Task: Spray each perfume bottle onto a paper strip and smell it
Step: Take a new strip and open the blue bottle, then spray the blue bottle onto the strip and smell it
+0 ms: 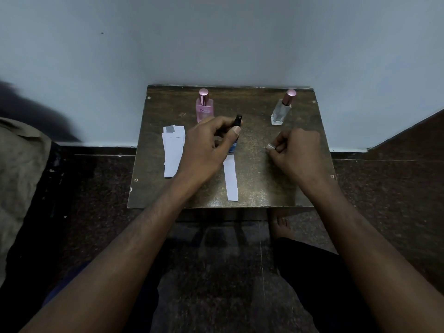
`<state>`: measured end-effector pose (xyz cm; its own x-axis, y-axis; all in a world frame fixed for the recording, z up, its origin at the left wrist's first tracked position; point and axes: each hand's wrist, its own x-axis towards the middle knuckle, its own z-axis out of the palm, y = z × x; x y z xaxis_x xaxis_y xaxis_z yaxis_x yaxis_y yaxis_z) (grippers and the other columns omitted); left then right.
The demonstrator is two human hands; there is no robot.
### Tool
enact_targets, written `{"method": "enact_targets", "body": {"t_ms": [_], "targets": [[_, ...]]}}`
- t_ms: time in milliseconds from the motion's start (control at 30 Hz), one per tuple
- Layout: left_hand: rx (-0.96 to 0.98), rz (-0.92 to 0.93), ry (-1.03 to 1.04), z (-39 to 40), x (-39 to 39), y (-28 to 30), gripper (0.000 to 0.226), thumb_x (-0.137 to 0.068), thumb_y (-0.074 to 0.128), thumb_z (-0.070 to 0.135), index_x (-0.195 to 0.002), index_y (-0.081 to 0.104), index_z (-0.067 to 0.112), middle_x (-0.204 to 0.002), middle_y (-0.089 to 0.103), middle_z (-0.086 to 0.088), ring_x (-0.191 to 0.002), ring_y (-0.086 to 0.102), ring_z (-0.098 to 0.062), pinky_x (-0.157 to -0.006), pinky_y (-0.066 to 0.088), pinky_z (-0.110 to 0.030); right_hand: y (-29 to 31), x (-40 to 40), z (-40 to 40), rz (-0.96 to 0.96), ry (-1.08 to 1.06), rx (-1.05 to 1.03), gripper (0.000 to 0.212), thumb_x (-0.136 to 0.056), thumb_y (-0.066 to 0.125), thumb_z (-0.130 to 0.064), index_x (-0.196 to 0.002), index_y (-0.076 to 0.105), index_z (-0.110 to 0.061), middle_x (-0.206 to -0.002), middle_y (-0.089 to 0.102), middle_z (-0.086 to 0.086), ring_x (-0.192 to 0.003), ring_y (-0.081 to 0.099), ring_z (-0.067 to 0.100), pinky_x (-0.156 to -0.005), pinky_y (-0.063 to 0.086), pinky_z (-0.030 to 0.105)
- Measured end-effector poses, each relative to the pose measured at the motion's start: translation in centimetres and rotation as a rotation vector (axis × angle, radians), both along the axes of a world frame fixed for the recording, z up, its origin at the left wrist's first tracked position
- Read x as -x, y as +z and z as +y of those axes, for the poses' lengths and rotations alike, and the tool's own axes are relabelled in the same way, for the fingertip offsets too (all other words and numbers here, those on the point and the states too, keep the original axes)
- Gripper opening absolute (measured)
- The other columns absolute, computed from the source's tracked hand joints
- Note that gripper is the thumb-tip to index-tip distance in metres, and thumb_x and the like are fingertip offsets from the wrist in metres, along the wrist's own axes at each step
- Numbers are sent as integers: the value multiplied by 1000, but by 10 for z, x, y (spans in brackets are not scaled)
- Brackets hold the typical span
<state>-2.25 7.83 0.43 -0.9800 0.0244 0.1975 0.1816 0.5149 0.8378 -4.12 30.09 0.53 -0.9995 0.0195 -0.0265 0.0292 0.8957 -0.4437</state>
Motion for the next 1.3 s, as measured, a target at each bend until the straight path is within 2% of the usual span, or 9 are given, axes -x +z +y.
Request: {"method": "enact_targets", "body": {"t_ms": [233, 333, 433, 533, 667, 767, 933, 1133, 1300], "targets": [[-26, -26, -12, 0, -2, 2, 26, -106, 65, 30, -127, 74, 19, -108, 75, 13, -101, 68, 6, -77, 52, -6, 6, -3, 2, 25, 6, -14, 25, -86, 87, -30, -101, 78, -13, -80, 71, -3, -70, 63, 4, -67, 40, 1], [-57, -43, -25, 0, -2, 4, 25, -105, 67, 28, -129, 71, 22, -102, 70, 23, -98, 67, 12, -78, 50, -5, 6, -3, 6, 231, -15, 16, 28, -85, 83, -32, -105, 78, -13, -90, 75, 0, -79, 70, 12, -81, 59, 32], [-75, -52, -43, -1, -4, 6, 31, -105, 67, 28, -135, 66, 24, -100, 70, 22, -98, 68, 9, -80, 51, -6, 13, -7, 0, 373, 2, 123, 17, -91, 77, -27, -102, 78, -15, -92, 76, -1, -78, 69, 9, -75, 58, 23], [-106, -25, -77, 0, -7, 8, 34, -104, 68, 25, -138, 64, 25, -96, 74, 16, -96, 72, 1, -84, 56, -14, 21, -20, -16, 227, 50, 303, 16, -102, 70, -27, -112, 76, -17, -99, 75, -5, -84, 68, 2, -76, 52, 9], [-180, 12, -118, 1, -7, 12, 31, -103, 70, 20, -134, 66, 19, -97, 78, 7, -98, 76, -7, -86, 61, -26, 10, -22, -39, -214, 148, 922, 31, -113, 48, -29, -128, 67, -9, -115, 76, 6, -105, 75, 20, -95, 62, 44], [-150, 88, -78, -1, -8, 12, 25, -101, 72, 23, -126, 70, 18, -104, 76, 8, -101, 74, -6, -85, 61, -26, 7, -21, -50, -393, 139, 1208, 41, -116, 40, -28, -130, 65, 1, -106, 76, 11, -93, 73, 25, -78, 60, 38], [92, 210, -16, -19, -3, 3, 14, -104, 66, 28, -104, 80, 25, -103, 65, 4, -93, 59, -2, -79, 44, -14, -6, -44, -61, -547, 224, 1213, 33, -115, 43, -28, -117, 68, -6, -101, 72, 11, -84, 68, 18, -66, 50, 30], [365, 94, -83, -24, -3, -5, 20, -103, 63, 28, -113, 80, 24, -97, 67, 6, -81, 60, -14, -74, 49, -32, -5, -73, -62, -457, 202, 1224, 22, -113, 47, -26, -107, 61, -11, -72, 54, 2, -55, 46, 12, -49, 36, 24], [611, -48, -121, -18, -15, -5, 33, -96, 72, 43, -127, 74, 31, -113, 66, 5, -99, 64, -19, -72, 42, -30, -16, -63, -47, -292, -17, 1152, 28, -111, 49, -41, -101, 63, -19, -62, 43, -8, -50, 34, 9, -47, 29, 25]]}}
